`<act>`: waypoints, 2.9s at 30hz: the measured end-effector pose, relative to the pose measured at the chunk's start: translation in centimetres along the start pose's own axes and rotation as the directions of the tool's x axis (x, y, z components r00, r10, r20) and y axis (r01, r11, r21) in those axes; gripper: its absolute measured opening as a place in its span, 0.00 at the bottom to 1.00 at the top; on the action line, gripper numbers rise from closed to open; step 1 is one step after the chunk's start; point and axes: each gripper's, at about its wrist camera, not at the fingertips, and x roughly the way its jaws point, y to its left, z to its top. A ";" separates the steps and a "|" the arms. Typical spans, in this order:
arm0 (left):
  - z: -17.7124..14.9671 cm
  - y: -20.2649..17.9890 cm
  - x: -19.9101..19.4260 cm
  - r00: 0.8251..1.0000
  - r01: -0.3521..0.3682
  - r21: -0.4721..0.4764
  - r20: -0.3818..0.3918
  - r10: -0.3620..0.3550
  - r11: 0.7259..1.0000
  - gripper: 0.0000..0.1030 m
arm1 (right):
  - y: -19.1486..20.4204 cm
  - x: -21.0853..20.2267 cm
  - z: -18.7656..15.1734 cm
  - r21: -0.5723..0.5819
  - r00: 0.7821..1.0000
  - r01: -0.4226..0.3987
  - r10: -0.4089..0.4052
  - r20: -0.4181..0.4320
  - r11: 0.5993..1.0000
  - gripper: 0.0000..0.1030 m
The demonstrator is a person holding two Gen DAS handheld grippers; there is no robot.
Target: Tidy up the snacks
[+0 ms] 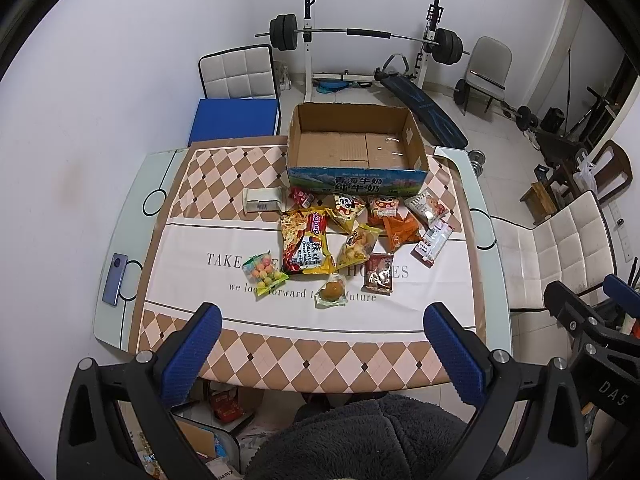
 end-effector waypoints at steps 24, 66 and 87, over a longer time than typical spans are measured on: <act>-0.3 -0.2 -0.5 1.000 0.010 -0.008 0.010 -0.010 1.000 1.00 | 0.4 -0.1 -0.7 -0.011 1.000 -0.021 0.021 -0.004 1.000 1.00; 6.2 6.1 26.6 0.948 -0.060 -0.253 -0.316 -0.024 0.966 1.00 | -0.3 31.6 5.8 0.168 0.900 -0.197 0.246 -0.360 0.966 1.00; 7.0 5.7 46.0 0.831 -0.021 -0.045 -0.557 -0.007 0.999 1.00 | 9.0 47.9 3.1 0.440 0.724 -0.109 0.375 -0.580 0.891 0.80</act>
